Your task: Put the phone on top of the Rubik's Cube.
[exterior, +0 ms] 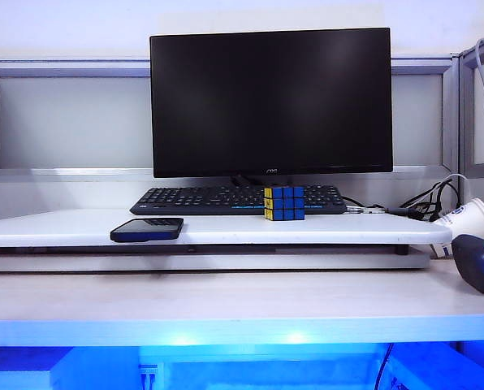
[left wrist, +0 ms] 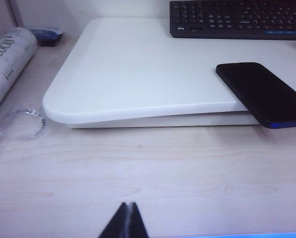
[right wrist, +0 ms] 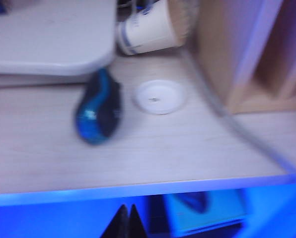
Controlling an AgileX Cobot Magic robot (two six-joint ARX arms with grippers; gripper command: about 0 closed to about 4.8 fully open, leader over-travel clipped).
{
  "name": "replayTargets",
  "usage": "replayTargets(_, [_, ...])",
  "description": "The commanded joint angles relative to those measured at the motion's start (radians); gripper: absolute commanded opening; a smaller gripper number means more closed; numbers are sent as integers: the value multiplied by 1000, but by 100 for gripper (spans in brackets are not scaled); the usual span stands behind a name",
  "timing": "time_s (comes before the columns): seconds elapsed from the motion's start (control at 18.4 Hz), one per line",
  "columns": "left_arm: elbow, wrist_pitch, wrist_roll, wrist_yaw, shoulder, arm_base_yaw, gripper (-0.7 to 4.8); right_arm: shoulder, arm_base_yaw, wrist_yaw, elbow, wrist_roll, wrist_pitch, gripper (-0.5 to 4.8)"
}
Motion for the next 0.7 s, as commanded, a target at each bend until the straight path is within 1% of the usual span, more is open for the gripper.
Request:
replayTargets(0.05, [0,-8,4,3,0,2,-3,0,0,97,-6,-115,5,-8])
replayTargets(0.27, [0,-8,4,4,0,1,-3,0,0,94,-6,-114,5,-8])
replayTargets(0.38, [0,-8,4,4,0,2,-3,0,2,66,-6,-90,5,-8])
replayTargets(0.49, [-1,-8,4,4,0,2,-3,0,2,44,-6,4,4,-8])
replayTargets(0.6, [0,-8,4,4,0,2,-3,0,2,44,-6,90,5,-8])
replayTargets(0.7, [0,-8,4,4,0,2,-3,0,2,45,-6,101,5,-8])
